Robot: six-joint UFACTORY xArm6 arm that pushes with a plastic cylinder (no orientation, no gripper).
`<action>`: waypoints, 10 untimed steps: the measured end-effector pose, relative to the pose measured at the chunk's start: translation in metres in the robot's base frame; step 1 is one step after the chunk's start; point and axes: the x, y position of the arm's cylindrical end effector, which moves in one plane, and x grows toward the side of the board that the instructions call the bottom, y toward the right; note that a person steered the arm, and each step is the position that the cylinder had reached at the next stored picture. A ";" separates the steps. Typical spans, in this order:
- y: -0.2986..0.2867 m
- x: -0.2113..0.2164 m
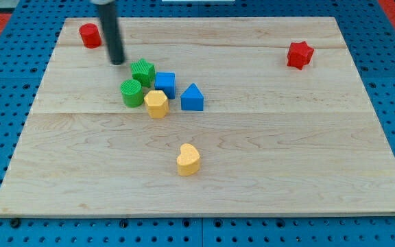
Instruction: Slide the yellow heart to the bottom of the red star
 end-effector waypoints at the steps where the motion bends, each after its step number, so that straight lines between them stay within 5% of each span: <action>1: -0.058 0.055; 3: -0.039 0.199; 4: -0.035 0.233; 7: -0.037 0.298; 10: 0.133 0.256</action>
